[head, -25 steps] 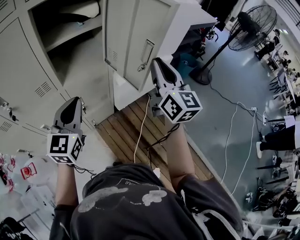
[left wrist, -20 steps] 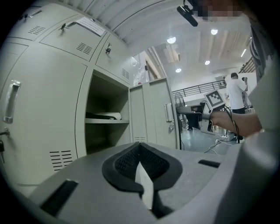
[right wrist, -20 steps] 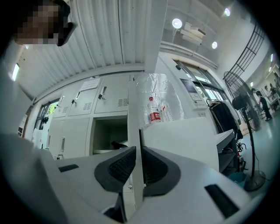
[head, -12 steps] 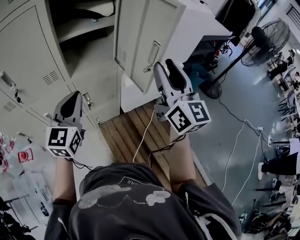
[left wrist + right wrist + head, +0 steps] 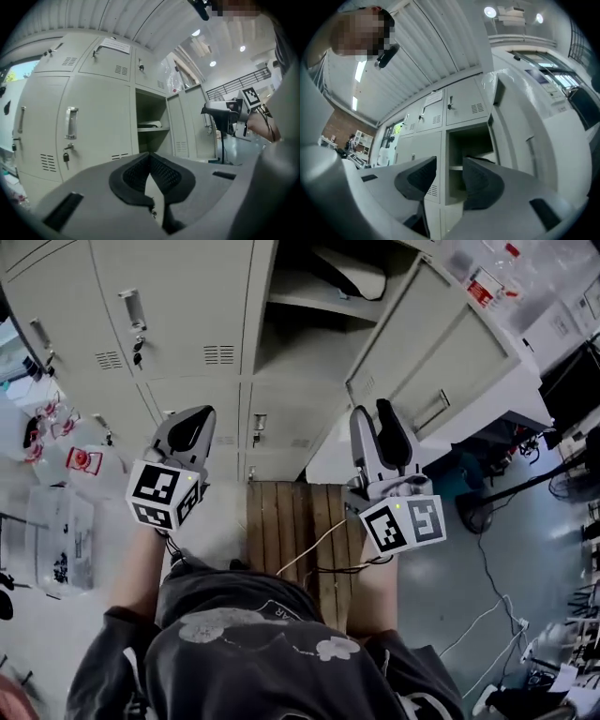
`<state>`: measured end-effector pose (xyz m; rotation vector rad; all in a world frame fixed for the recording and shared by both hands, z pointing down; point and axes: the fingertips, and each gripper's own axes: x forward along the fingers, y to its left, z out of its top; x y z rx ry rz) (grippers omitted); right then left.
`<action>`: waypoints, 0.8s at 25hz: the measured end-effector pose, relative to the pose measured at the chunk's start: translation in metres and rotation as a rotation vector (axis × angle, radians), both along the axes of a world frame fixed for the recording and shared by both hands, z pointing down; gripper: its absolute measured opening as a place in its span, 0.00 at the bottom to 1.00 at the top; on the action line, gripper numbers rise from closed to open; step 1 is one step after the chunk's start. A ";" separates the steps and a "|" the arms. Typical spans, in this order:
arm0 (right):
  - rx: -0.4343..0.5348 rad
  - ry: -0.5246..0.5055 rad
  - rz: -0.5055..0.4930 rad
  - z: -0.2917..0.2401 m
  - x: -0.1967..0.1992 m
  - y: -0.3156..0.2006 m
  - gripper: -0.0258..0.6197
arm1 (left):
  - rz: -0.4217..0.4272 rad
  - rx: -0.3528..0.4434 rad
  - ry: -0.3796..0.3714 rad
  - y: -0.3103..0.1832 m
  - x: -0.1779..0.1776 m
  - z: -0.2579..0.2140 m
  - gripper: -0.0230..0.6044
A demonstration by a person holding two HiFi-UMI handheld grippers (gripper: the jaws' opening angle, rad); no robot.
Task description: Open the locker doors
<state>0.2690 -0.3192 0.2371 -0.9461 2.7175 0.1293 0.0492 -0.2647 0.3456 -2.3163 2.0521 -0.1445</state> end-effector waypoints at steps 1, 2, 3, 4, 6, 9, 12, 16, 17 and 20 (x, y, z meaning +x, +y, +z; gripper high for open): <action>-0.015 0.001 -0.024 0.005 -0.013 -0.001 0.33 | -0.023 -0.002 0.003 0.005 -0.010 0.001 0.05; -0.030 -0.001 -0.050 0.009 -0.025 -0.002 0.34 | -0.044 -0.004 0.005 0.011 -0.021 0.003 0.05; -0.044 -0.003 -0.079 0.013 -0.039 -0.002 0.35 | -0.065 -0.007 0.008 0.018 -0.031 0.004 0.05; -0.056 -0.004 -0.107 0.016 -0.052 -0.002 0.36 | -0.085 -0.010 0.009 0.024 -0.041 0.006 0.05; -0.078 0.001 -0.152 0.020 -0.080 -0.003 0.39 | -0.126 -0.015 0.013 0.038 -0.063 0.009 0.05; -0.094 -0.009 -0.226 0.022 -0.127 0.003 0.47 | -0.186 -0.016 0.016 0.059 -0.100 0.011 0.05; -0.105 -0.023 -0.286 0.023 -0.181 0.013 0.50 | -0.232 -0.015 0.012 0.082 -0.140 0.011 0.05; -0.112 -0.005 -0.350 0.027 -0.263 0.029 0.52 | -0.280 -0.001 0.042 0.111 -0.198 0.010 0.05; -0.113 0.002 -0.358 0.027 -0.283 0.033 0.52 | -0.284 -0.003 0.049 0.116 -0.212 0.011 0.05; -0.121 0.025 -0.369 0.027 -0.339 0.043 0.52 | -0.278 -0.011 0.066 0.126 -0.254 0.011 0.05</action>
